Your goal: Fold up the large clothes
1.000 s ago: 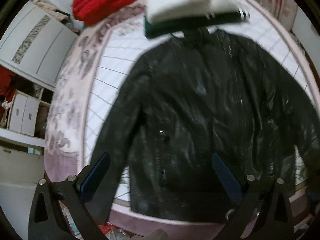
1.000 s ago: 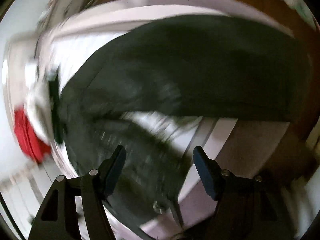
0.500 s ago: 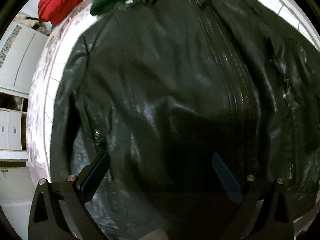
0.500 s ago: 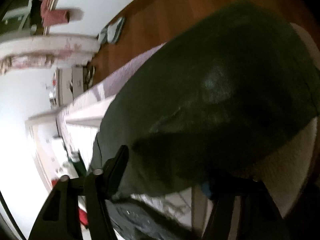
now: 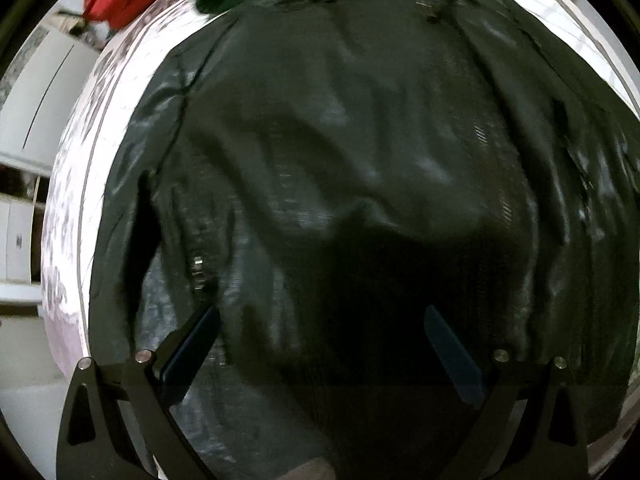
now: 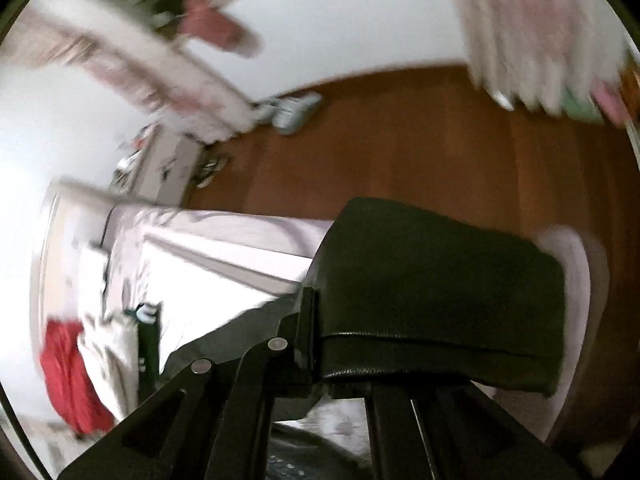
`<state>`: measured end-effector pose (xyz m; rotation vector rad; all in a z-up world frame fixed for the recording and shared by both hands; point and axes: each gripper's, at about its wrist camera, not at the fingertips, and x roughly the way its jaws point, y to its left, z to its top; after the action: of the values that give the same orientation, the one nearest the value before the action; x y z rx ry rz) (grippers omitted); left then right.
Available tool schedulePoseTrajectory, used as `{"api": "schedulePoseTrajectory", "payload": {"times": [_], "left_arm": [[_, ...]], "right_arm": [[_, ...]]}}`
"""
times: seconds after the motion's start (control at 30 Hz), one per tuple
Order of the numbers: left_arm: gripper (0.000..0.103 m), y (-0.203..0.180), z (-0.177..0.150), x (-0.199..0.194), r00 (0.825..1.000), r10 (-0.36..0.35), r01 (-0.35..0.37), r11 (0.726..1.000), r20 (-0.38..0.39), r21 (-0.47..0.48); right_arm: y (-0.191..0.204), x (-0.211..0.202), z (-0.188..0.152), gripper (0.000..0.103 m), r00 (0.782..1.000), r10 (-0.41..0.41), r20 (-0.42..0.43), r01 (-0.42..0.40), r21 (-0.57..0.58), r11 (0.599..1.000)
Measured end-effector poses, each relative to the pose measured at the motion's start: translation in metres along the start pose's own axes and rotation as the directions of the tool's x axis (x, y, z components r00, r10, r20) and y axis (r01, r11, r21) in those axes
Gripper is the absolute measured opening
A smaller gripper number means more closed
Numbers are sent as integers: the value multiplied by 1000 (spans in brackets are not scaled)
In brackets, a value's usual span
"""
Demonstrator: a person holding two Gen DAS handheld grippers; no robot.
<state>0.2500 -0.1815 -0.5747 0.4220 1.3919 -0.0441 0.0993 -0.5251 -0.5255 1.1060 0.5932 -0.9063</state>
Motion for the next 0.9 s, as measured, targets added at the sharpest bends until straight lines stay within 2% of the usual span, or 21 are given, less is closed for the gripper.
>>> {"api": "schedulePoseTrajectory", "payload": {"times": [0.07, 0.17, 0.2, 0.27, 0.3, 0.33, 0.4, 0.47, 0.5, 0.53, 0.57, 0.6, 0.63, 0.67, 0.7, 0.73, 0.77, 0.8, 0.83, 0.87, 0.9], "left_arm": [[103, 19, 4, -4, 1000, -17, 17, 998, -6, -55], [103, 55, 12, -12, 1000, -10, 13, 992, 27, -124], [103, 68, 13, -13, 999, -1, 7, 989, 39, -148], [103, 98, 12, -13, 998, 24, -12, 979, 55, -204], [103, 112, 10, -11, 998, 34, -21, 973, 55, -230], [103, 132, 5, -7, 998, 47, -32, 964, 50, -266], [103, 156, 4, -1, 998, 60, -48, 949, 31, -312], [103, 184, -9, 8, 998, 65, -57, 930, 10, -364], [103, 199, -17, 14, 997, 72, -68, 918, -5, -390], [103, 211, -22, 19, 997, 74, -74, 910, -17, -407], [103, 219, -28, 23, 997, 72, -78, 905, -28, -418], [103, 227, -34, 27, 997, 71, -82, 901, -40, -425], [103, 230, -42, 30, 996, 69, -83, 899, -50, -429], [103, 231, -44, 31, 996, 63, -81, 899, -56, -430], [103, 234, -49, 34, 997, 56, -77, 899, -62, -430], [103, 236, -53, 35, 997, 50, -74, 900, -67, -429], [103, 234, -57, 34, 997, 43, -69, 901, -70, -428], [103, 233, -59, 32, 997, 35, -62, 902, -70, -427], [103, 231, -61, 30, 997, 26, -52, 904, -67, -425], [103, 226, -61, 26, 998, 17, -43, 905, -64, -422], [103, 224, -60, 21, 998, 8, -31, 908, -57, -419]], "right_arm": [[47, -10, -5, 3, 1000, 11, 23, -8, -133, 991], [124, -18, -33, 3, 999, 50, 16, -41, -345, 938], [161, -16, -53, 3, 998, 63, 3, -55, -448, 892], [204, -15, -88, 3, 996, 86, -20, -82, -575, 814], [236, -9, -120, 3, 994, 94, -52, -104, -664, 740], [253, -5, -146, 3, 993, 98, -72, -120, -717, 687], [295, 13, -217, 3, 988, 81, -131, -154, -842, 517], [312, 31, -279, 3, 982, 52, -181, -188, -910, 370], [318, 41, -314, 3, 979, 25, -204, -202, -939, 277], [322, 54, -354, 3, 977, -8, -212, -208, -964, 163], [320, 62, -384, 3, 977, -33, -211, -208, -975, 84], [317, 77, -423, 3, 972, -103, -212, -216, -976, -29], [313, 89, -444, 3, 962, -167, -216, -232, -969, -82], [307, 99, -459, 4, 945, -231, -231, -258, -961, -95], [304, 106, -470, 11, 924, -282, -259, -294, -952, -89], [302, 108, -477, 18, 903, -320, -288, -327, -942, -76], [294, 106, -472, 26, 881, -343, -325, -359, -933, -39], [294, 102, -468, 53, 858, -352, -375, -398, -917, 9], [294, 95, -458, 74, 821, -350, -450, -452, -888, 83], [294, 87, -443, 77, 795, -331, -509, -486, -860, 156], [293, 75, -423, 77, 779, -301, -550, -499, -834, 235]]}}
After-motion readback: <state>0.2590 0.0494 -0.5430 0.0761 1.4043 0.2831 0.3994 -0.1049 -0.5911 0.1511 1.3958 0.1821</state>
